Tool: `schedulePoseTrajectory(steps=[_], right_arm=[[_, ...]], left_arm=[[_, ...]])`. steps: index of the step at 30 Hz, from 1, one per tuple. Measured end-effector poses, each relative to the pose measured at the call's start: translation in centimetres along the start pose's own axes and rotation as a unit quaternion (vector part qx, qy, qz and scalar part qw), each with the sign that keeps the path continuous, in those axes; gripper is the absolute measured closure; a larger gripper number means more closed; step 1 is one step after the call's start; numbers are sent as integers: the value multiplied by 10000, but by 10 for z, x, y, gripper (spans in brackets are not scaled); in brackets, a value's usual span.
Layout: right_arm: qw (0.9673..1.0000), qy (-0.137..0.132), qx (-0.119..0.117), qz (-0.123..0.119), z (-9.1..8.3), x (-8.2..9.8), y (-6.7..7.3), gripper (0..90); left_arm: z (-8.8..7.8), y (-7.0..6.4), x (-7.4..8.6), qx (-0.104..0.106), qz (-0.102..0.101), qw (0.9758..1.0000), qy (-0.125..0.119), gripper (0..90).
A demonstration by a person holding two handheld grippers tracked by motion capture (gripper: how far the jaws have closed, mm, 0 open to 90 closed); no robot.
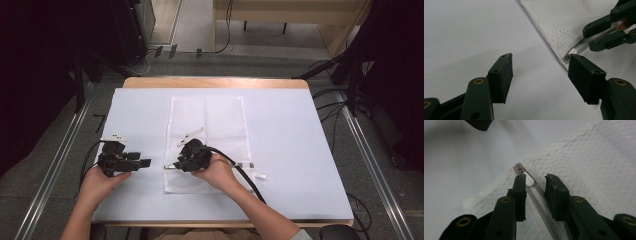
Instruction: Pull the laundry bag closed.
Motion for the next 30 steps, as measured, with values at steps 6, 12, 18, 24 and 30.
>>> schedulePoseTrajectory(steps=[6, 12, 18, 24, 30], right_arm=[[10000, 54, -64, 25, 11, -1, 2, 755], [9999, 77, -112, -4, 18, -3, 2, 770], [9998, 87, -179, 10, 22, -5, 2, 792], [9996, 82, -278, -11, 25, -10, 5, 798], [9993, 153, -334, -106, 28, -13, 8, 828]], left_arm=[[0, 0, 0, 3, -8, 10000, -9, 370], [0, 1, 0, 14, -16, 10000, -3, 370], [0, 0, 0, 6, -16, 10000, 12, 369], [0, 0, 0, 14, -21, 10000, 7, 369], [0, 1, 0, 10, -27, 10000, 6, 369]])
Point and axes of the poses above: each handheld gripper's, and its own axes: z roughly forward along the jaws, x roughly out of its underside, y roughly to its left, the point moved 1 cm from there along z, roughly forward along the jaws, and after that the axes turned 10 degrees about -z, right-handed, at the moved point
